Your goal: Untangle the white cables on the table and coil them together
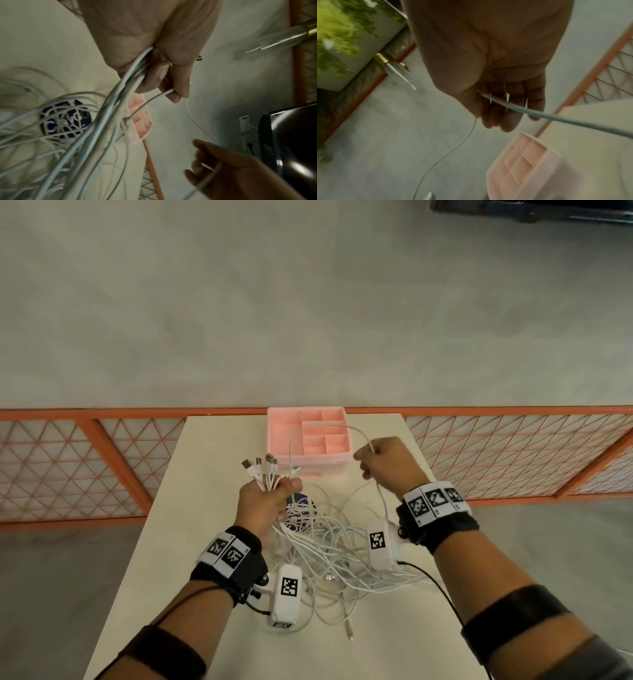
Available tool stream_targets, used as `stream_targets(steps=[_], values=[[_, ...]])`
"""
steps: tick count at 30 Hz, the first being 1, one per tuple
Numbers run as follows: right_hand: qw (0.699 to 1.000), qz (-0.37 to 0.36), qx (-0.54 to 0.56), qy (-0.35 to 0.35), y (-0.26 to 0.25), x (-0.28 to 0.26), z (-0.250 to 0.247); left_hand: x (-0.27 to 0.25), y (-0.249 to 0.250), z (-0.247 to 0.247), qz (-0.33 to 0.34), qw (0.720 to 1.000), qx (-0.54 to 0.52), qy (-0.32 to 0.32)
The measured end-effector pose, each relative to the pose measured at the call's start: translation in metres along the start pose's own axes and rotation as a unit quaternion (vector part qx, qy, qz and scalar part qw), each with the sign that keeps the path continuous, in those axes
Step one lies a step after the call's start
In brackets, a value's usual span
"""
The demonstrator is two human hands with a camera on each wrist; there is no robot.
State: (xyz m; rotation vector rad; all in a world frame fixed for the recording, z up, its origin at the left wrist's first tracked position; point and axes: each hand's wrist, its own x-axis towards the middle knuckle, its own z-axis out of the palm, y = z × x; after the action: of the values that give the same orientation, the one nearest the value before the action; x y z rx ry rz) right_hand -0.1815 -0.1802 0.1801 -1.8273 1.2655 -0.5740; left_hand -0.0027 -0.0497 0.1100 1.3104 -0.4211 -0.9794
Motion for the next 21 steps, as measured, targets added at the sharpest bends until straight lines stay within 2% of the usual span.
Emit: stream_targets(steps=[4,6,8,11,14,16,21], values=[[0.978,0.0,0.156,-0.141,0.004,-0.019,0.03,-0.002,0.013,0.015,0.008,0.999,-0.009,-0.033],[0.972,-0.026,0.141,-0.185,0.002,-0.025,0.046,-0.004,0.016,0.021,0.009,0.999,-0.017,-0.051],[0.973,-0.047,0.121,-0.188,0.001,-0.028,0.056,-0.006,0.016,0.025,0.005,0.997,-0.021,-0.068],[0.977,-0.029,0.156,-0.141,0.002,-0.022,0.052,-0.008,0.018,0.024,0.004,0.998,-0.026,-0.061],[0.98,-0.015,0.193,-0.04,0.009,-0.008,0.022,-0.003,0.018,0.014,-0.011,0.999,-0.04,-0.028],[0.984,-0.016,0.176,0.026,0.021,0.002,-0.004,-0.001,0.015,0.008,-0.024,0.998,-0.049,-0.018],[0.987,0.028,0.092,0.131,0.072,0.017,-0.063,-0.002,0.008,0.006,-0.048,0.996,-0.068,0.011]])
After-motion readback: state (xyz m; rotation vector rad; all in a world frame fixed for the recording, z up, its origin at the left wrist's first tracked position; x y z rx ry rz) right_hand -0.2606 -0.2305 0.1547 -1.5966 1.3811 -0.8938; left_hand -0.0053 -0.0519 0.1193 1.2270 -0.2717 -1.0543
